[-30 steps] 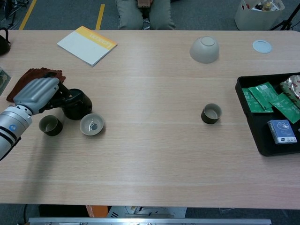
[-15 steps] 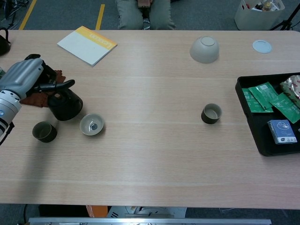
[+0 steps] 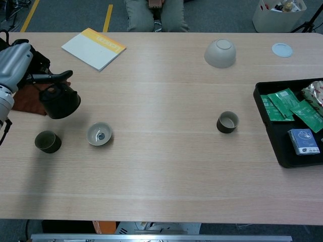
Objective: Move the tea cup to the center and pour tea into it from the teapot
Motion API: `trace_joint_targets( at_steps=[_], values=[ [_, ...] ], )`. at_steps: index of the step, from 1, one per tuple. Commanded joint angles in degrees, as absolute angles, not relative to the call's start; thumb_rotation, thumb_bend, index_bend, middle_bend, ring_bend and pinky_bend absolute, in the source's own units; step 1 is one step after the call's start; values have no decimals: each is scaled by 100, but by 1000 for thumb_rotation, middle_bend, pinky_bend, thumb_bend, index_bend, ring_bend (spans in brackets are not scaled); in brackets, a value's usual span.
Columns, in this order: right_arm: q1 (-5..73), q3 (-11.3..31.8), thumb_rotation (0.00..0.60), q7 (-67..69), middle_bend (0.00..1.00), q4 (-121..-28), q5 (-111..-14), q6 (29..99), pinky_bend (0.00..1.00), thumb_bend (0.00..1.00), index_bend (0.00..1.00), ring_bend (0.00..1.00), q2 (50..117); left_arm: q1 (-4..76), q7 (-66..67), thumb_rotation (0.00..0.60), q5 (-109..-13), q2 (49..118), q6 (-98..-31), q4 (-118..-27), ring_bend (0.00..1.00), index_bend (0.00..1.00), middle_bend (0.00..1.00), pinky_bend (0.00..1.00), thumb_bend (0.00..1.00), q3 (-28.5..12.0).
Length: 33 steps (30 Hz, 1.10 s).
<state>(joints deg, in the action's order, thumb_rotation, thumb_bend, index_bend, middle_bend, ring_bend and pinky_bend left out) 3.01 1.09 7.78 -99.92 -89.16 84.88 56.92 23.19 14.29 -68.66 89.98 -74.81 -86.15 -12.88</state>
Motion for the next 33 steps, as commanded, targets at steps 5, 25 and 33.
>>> trace_joint_targets(
  at_steps=[5,25,33],
  values=[
    [289,114,600,818,208,-9965,-8915,8505,116,341,134,26,5695,2308,1382,488,-6971,9000,-7685,-8655,849,956,1000,11,83,-1370],
    [633,-71,600,235,208,-9990,-9259,7874,116,340,134,26,5497,2239,1324,588,-7346,8848,-8127,-8892,851,957,1000,29,183,-1408],
    [984,-28,600,-365,208,-10114,-9334,7410,117,325,157,36,5513,2196,1379,600,-7522,8691,-8266,-9171,850,957,1000,29,183,-1378]
  ],
)
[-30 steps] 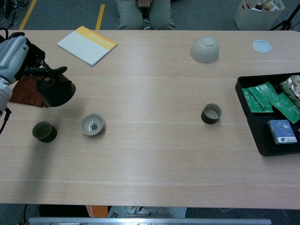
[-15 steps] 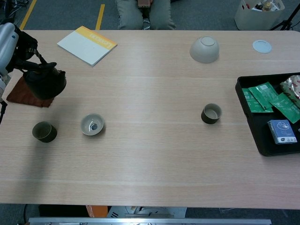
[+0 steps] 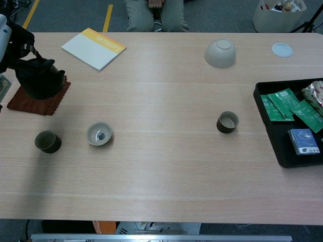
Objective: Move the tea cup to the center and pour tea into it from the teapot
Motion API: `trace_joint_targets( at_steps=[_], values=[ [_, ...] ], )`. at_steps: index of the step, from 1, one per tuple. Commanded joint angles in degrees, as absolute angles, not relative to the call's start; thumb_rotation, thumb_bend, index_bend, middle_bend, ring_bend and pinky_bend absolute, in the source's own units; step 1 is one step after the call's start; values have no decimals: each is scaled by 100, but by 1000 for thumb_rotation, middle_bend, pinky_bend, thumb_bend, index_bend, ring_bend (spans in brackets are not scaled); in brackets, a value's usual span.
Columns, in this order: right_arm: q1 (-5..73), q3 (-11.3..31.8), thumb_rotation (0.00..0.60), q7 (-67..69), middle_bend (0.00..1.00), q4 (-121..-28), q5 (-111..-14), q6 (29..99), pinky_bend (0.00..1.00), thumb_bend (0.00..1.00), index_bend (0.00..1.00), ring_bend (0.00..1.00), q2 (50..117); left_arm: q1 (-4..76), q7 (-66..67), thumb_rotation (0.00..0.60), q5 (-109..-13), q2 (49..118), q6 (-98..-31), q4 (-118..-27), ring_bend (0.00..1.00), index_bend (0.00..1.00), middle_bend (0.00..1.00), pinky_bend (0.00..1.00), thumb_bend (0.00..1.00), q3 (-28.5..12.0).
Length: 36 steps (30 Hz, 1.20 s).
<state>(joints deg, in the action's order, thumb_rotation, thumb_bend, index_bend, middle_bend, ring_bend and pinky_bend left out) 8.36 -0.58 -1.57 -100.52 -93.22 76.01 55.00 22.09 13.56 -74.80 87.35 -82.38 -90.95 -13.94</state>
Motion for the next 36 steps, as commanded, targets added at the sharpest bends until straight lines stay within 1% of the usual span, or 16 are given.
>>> trace_joint_targets(
  at_steps=[1,7,11,14,18,27,36],
  values=[
    [1045,-19,600,-430,208,-10146,-9311,7307,120,311,162,44,5512,2191,1390,599,-7531,8673,-8270,-9206,850,957,1000,29,183,-1372],
    [1561,93,600,-971,235,-10423,-9102,6500,204,255,178,91,5552,2162,1454,600,-7628,8583,-8318,-9435,851,957,1000,29,184,-1319],
    [1931,188,600,-1374,235,-10543,-8729,5876,221,214,179,98,5704,2128,1485,600,-7706,8504,-8358,-9606,851,957,1000,29,184,-1274],
    [2147,243,600,-1644,235,-10595,-8448,5547,227,197,178,98,5853,2112,1519,600,-7755,8434,-8373,-9720,850,956,1000,29,184,-1250],
    [2369,270,600,-2057,235,-10588,-8163,5268,228,166,179,99,6099,2093,1561,600,-7797,8354,-8378,-9849,849,955,1000,29,183,-1224],
    [2844,272,600,-3138,235,-10282,-7236,4820,228,163,179,99,6801,2045,1629,600,-7853,8256,-8351,-10048,846,952,1000,29,184,-1118],
    [3235,175,600,-3920,236,-9802,-6380,4741,228,165,179,99,7545,1992,1518,600,-7918,8173,-8308,-10079,845,950,1000,29,184,-1024]
  ],
)
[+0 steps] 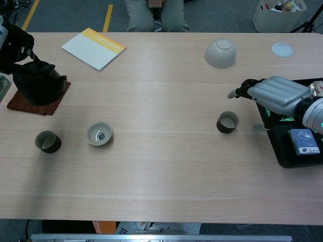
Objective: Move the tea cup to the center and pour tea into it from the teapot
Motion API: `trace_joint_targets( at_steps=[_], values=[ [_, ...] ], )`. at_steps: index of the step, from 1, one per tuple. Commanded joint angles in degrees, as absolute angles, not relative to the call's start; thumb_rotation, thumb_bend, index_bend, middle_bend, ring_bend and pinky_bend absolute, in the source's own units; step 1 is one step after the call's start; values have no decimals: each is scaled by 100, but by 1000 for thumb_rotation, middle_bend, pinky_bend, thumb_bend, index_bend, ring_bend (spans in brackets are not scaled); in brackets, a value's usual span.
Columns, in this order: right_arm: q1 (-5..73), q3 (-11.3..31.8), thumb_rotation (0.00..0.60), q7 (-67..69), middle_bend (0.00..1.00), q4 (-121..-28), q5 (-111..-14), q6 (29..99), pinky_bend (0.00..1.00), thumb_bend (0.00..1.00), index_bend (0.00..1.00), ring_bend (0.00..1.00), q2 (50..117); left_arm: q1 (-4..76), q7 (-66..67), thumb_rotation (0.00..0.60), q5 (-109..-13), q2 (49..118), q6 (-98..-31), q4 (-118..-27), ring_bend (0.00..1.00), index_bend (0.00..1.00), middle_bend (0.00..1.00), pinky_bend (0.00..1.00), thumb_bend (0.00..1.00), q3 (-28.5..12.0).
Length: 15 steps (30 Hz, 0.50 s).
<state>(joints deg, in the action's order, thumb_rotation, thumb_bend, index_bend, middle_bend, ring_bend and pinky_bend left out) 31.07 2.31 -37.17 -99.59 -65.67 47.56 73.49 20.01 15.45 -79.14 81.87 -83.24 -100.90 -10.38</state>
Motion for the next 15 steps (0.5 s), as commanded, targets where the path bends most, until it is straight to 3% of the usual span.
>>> trace_joint_targets(
  at_steps=[1,10,15],
  values=[
    [3269,159,600,-3987,236,-9753,-6312,4744,228,165,179,99,7609,1987,1503,600,-7914,8165,-8300,-10070,845,950,1000,29,184,-1017],
    [3556,2,600,-4462,236,-9417,-5768,4815,228,168,179,102,8076,1948,1397,600,-7907,8115,-8265,-10037,843,949,1000,29,184,-992],
    [3684,-48,600,-4624,241,-9263,-5564,4908,228,224,210,110,8284,1931,1316,600,-7923,8083,-8247,-10044,843,949,1000,29,184,-980]
  ],
)
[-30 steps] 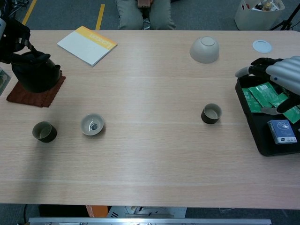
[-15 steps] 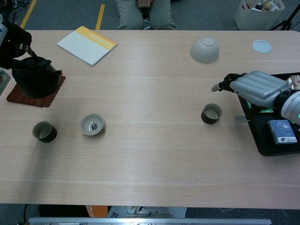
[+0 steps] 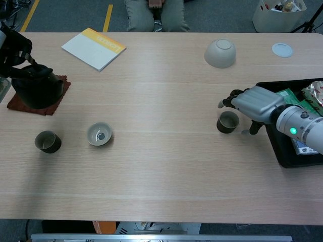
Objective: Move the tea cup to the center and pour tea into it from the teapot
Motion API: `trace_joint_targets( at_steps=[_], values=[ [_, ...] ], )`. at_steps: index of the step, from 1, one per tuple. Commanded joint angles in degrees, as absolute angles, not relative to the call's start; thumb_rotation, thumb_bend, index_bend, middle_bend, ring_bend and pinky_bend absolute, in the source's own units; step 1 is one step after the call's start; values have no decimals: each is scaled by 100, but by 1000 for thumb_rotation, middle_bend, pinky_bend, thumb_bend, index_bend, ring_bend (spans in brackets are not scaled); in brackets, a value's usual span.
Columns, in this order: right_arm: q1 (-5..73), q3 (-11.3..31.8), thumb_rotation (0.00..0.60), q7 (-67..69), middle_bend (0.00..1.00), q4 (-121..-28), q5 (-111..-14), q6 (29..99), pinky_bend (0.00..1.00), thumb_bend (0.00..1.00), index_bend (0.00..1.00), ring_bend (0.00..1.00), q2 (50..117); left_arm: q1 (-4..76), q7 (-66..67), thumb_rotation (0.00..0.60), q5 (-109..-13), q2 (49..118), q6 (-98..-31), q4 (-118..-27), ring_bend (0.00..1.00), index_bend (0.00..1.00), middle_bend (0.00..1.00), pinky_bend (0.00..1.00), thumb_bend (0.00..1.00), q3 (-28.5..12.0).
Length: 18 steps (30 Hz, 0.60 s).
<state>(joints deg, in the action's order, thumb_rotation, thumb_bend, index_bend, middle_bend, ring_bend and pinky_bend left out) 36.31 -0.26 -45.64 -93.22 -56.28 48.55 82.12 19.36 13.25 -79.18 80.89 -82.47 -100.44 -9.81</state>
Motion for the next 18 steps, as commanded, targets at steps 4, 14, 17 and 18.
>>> trace_joint_targets(
  at_steps=[4,14,17,18],
  values=[
    [3761,-70,600,-4692,245,-9192,-5443,4982,228,262,252,114,8388,1915,1284,600,-7937,8070,-8260,-10053,843,949,1000,29,184,-981],
    [3947,-213,600,-4890,248,-9096,-5249,5062,236,270,268,116,8539,1890,1236,600,-7944,8032,-8242,-10061,842,948,1000,29,184,-969],
    [3987,-231,600,-4914,248,-9071,-5195,5103,236,271,295,117,8576,1884,1213,600,-7946,8020,-8244,-10061,842,947,1000,29,184,-975],
    [4003,-236,600,-4923,248,-9059,-5170,5114,236,271,302,117,8594,1880,1205,600,-7951,8018,-8248,-10058,842,947,1000,29,184,-975]
  ],
)
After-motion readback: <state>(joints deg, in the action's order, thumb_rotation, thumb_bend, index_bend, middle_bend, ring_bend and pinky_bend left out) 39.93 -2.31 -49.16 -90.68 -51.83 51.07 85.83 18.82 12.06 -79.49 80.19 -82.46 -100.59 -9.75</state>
